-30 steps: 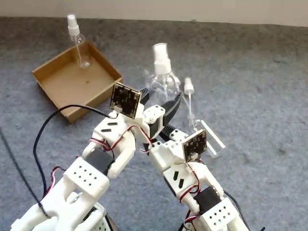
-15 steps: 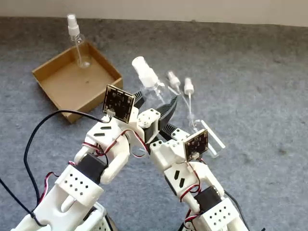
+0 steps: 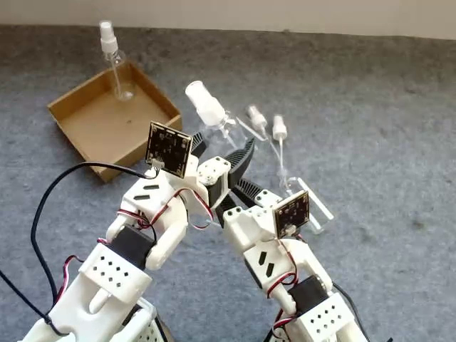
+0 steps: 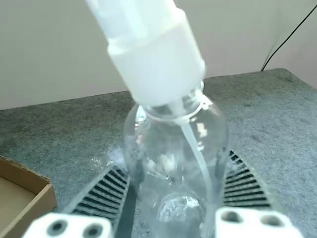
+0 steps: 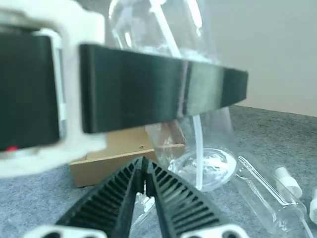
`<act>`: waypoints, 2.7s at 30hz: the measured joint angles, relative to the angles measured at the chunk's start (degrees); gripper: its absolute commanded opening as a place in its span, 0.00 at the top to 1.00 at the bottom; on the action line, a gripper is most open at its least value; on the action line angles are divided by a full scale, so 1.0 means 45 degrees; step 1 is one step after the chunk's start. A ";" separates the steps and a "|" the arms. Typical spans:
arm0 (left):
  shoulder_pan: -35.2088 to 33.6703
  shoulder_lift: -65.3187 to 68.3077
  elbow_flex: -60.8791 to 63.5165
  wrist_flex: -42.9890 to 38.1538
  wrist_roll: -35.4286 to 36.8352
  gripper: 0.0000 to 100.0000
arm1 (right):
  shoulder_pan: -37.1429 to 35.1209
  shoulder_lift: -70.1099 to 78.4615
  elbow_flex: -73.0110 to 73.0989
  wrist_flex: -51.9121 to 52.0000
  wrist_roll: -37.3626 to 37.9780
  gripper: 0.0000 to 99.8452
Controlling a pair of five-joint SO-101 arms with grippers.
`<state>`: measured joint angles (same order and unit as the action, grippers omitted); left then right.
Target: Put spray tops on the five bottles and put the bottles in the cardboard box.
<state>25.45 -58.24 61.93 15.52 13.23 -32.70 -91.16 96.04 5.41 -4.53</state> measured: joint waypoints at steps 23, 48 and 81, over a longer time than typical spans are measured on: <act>-0.0332 0.0000 -0.0234 0.0645 0.0059 0.99 | 0.0430 0.0020 0.0000 0.0000 0.0000 0.99; -0.8166 0.4962 -0.3360 0.0059 -0.1719 0.99 | 0.1016 0.0020 0.0000 0.0156 -0.0020 0.99; -1.0628 1.8520 -0.9592 -0.7893 -0.1719 0.99 | 0.1016 0.0020 0.0000 0.0156 -0.0020 0.99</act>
<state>-22.37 25.10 18.77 -20.00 5.49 -28.13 -91.08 96.04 6.11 -4.62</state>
